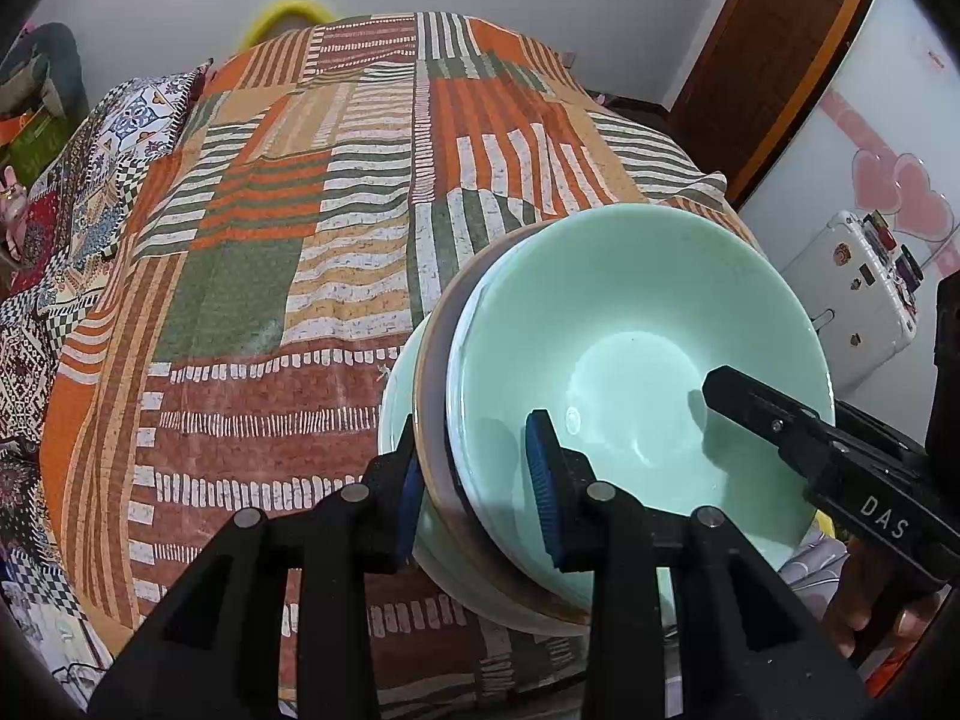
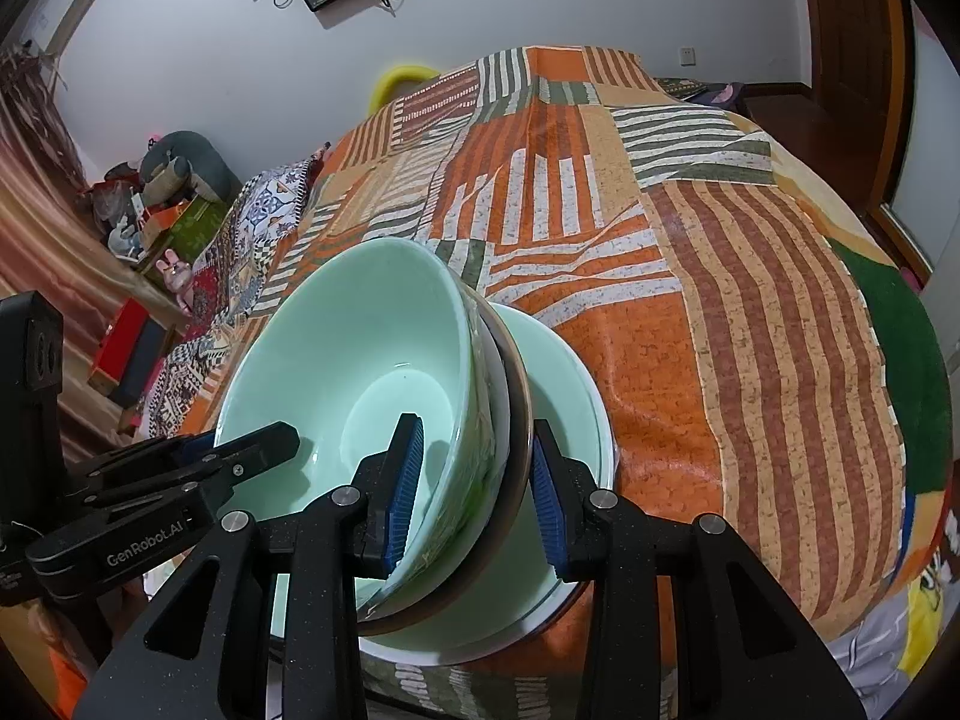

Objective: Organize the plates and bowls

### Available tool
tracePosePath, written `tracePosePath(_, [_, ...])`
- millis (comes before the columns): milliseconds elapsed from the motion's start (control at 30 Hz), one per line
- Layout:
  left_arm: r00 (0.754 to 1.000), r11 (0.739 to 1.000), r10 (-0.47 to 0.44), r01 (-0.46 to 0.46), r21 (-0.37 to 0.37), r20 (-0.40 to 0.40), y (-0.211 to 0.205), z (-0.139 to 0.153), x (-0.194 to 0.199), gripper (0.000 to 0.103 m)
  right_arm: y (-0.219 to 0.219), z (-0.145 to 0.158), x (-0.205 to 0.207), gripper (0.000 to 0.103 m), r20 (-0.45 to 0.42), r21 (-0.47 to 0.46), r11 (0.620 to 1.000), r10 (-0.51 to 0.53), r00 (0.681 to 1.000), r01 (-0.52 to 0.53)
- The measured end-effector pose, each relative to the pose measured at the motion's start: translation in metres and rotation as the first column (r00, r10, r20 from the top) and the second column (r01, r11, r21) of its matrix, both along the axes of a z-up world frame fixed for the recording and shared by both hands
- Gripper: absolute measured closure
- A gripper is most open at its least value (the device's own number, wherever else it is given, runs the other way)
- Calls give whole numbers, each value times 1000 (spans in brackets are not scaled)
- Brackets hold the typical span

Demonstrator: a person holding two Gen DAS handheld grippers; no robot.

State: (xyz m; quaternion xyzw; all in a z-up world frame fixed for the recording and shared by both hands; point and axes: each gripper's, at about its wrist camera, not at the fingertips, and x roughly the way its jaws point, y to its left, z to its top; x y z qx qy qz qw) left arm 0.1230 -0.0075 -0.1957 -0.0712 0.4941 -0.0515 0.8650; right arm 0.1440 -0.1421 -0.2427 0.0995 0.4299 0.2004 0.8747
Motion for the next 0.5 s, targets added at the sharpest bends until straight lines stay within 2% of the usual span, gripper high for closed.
tracePosePath(267, [1000,997,9,-11,-73,-25,12,-11,3,71,4,0,-1,67,23,-2,1000,29,999,-29])
tracePosePath(400, [1000,999,21,-21,-28,18,13,-3,-3,70,7,0,-1,64,31,-19,999,36,999,-35])
tracePosePath(500, [999,999,30,-29,-21,34,17,3,-8,70,7,2,-3,58,39,-27,999,38,999,-37])
